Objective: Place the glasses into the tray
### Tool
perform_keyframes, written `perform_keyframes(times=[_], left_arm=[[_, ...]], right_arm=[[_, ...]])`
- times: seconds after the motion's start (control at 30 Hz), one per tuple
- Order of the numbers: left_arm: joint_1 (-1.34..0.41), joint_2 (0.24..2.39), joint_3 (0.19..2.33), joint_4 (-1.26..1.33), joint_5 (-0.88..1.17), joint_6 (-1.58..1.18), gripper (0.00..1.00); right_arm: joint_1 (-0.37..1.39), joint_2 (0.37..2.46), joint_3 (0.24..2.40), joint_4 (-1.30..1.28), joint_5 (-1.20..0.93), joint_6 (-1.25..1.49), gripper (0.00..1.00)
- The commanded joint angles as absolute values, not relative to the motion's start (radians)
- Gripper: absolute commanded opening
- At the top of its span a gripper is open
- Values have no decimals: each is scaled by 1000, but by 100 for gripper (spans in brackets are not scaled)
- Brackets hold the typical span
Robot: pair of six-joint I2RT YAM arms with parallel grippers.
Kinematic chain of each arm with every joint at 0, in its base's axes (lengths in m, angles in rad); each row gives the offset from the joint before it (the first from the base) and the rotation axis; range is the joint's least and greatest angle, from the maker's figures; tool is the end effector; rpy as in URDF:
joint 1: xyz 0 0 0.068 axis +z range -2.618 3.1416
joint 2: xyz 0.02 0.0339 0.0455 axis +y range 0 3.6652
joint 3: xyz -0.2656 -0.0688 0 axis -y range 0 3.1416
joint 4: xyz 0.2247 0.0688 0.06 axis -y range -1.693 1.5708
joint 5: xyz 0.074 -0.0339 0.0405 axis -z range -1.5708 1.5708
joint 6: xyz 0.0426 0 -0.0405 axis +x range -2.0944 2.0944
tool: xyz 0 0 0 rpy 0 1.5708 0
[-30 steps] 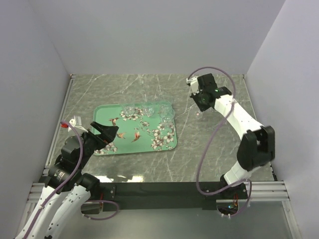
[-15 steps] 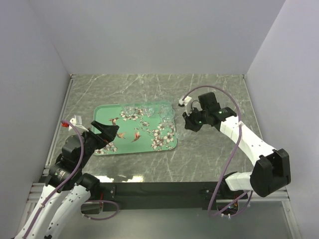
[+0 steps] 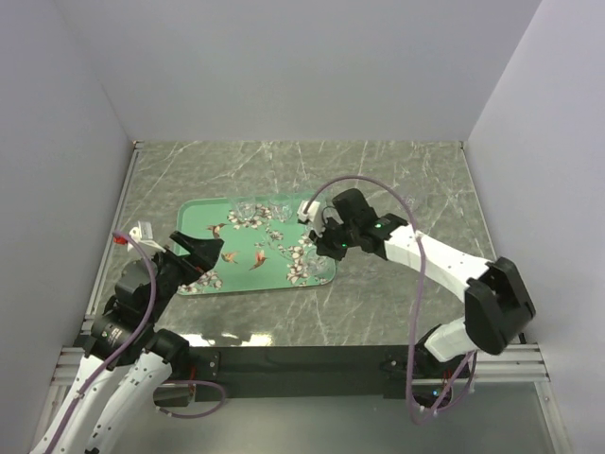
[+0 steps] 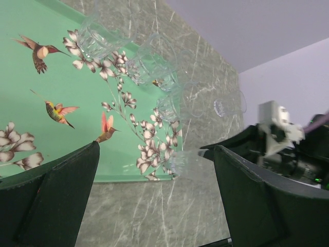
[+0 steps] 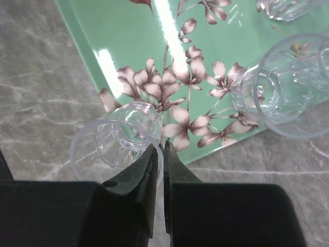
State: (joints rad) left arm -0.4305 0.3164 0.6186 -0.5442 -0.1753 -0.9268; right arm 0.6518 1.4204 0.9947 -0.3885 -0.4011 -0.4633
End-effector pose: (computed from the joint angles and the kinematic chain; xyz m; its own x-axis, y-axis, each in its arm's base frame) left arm 0.0729 -0.0253 0.2925 -0.3363 -0.7121 -0.6163 -0.0198 0.6597 -0.7513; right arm 0.2183 0.1875 0.2556 -0.1724 -0.6490 -0.7410 -0.9486 0.3122 -0.0528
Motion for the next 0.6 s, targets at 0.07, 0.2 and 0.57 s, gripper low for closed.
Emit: perform_keyframes(times=[0.07,0.2,0.57], left_arm=[[-428,301,627,-551,-199,-930,99],[-428,298,629,-554,-201,-930,99],[-428,314,635,-538,-190,-928,99]], right_arm=[[676,1540,1081,-359,-295,-456,0],[686,1569,1089,-359,-275,-446,3],[692,1594,1134,-399,-230,-406,41]])
